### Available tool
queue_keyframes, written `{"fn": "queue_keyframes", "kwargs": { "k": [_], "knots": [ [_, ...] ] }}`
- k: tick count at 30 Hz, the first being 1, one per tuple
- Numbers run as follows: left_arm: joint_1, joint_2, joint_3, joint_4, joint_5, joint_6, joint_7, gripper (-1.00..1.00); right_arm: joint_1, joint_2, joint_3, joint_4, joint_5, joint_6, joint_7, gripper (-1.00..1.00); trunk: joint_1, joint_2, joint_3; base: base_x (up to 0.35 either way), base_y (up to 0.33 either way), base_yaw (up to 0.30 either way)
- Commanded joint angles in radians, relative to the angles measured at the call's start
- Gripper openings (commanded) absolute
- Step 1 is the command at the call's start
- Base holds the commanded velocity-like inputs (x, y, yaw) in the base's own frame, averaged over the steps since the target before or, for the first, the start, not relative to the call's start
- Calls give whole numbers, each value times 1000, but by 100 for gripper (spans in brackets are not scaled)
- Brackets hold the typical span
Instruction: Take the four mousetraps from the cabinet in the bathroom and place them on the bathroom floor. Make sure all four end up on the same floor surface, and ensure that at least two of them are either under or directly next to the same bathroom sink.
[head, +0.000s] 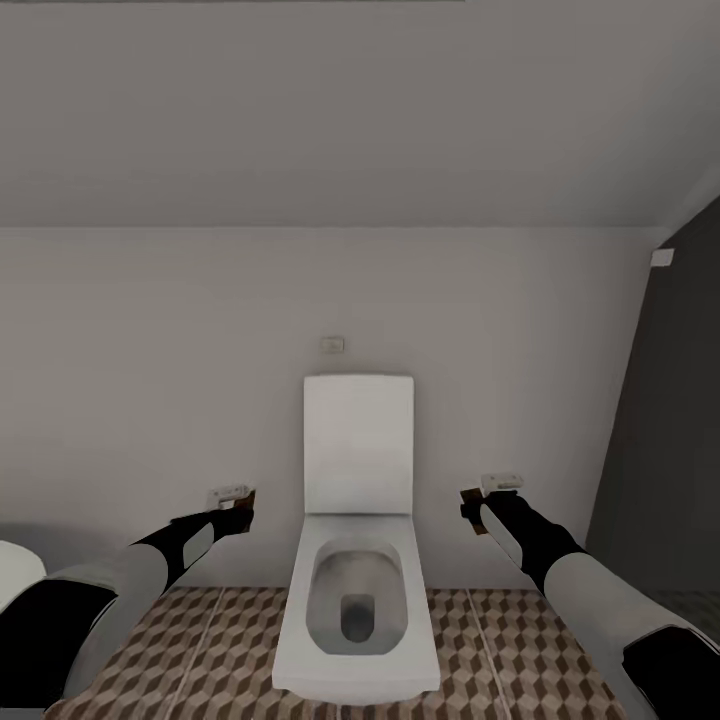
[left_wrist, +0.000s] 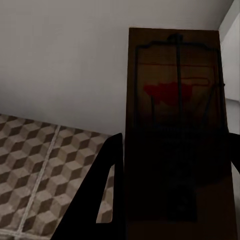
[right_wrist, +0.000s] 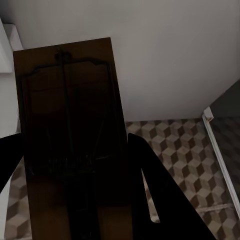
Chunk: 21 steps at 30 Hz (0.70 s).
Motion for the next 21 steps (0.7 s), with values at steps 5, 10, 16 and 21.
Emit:
{"fn": "queue_keyframes", "kwargs": {
  "k": [5,10,16,21],
  "knots": [
    [-1,0,-8,0,9,4,-1,-100,-1,-1,9,0,-13,2,-13,-100,19,-36,-17,0,0,0],
    [-1,0,-8,0,9,5,-1,-100,-1,-1,8,2,-14,-2,-12,-100,38,-71,-33,0,0,0],
    [-1,0,-8,0,9,5,-1,-100,-1,1,9,88,-12,-101,-5,-100,61,-113,-51,0,0,0],
    [-1,0,-8,0,9,6,-1,-100,-1,3,12,168,-11,-187,16,-100,80,-148,-67,0,0,0]
  ]
}}
